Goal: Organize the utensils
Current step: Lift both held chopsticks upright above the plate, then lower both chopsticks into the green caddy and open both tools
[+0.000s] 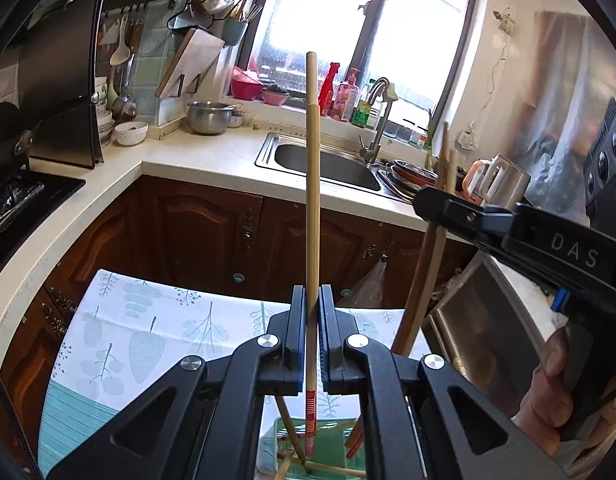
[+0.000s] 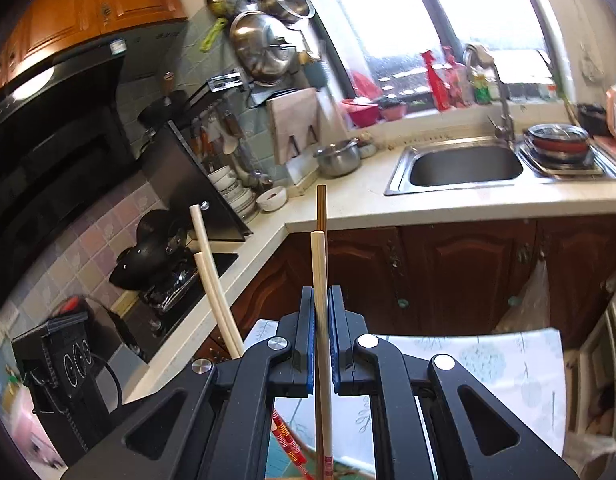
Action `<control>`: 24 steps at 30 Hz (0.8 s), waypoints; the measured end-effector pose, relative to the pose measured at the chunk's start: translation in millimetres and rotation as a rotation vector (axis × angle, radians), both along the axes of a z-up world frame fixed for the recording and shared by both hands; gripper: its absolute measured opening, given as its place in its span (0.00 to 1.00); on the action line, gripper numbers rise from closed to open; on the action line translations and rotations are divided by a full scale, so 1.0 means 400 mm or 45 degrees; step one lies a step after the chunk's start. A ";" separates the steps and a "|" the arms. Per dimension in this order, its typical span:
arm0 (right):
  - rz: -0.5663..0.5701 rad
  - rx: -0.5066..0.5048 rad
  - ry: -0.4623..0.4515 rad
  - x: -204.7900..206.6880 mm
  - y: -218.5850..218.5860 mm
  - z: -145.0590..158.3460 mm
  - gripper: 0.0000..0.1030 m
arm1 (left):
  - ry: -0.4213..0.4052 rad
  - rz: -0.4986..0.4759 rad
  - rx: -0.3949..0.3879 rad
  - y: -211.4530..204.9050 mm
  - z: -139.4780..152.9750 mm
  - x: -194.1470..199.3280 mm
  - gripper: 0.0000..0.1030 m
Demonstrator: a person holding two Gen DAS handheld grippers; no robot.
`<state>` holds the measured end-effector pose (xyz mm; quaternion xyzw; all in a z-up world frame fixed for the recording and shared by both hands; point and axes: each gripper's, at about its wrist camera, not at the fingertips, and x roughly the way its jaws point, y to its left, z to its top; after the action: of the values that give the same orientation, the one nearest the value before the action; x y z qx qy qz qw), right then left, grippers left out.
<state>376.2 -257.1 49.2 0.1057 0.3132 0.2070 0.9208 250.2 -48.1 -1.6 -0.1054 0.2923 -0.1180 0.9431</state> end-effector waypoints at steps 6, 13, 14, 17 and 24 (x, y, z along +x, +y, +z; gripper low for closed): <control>0.103 -0.022 -0.137 -0.033 0.047 -0.061 0.05 | -0.118 -0.016 0.057 -0.013 -0.035 -0.050 0.03; 0.184 -0.054 -0.243 -0.092 0.084 -0.111 0.05 | -0.144 -0.015 0.075 -0.022 -0.086 -0.082 0.03; 0.209 -0.051 -0.234 -0.094 0.087 -0.115 0.05 | -0.134 -0.015 0.075 -0.024 -0.094 -0.084 0.03; 0.283 -0.064 -0.156 -0.100 0.095 -0.126 0.06 | -0.106 -0.023 0.070 -0.029 -0.110 -0.091 0.05; 0.347 -0.100 -0.040 -0.097 0.108 -0.159 0.08 | -0.041 -0.051 0.074 -0.029 -0.117 -0.110 0.11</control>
<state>337.4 -213.9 -14.6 0.0229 0.3181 0.3193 0.8924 206.0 -59.5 -48.3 -0.0700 0.2824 -0.1298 0.9479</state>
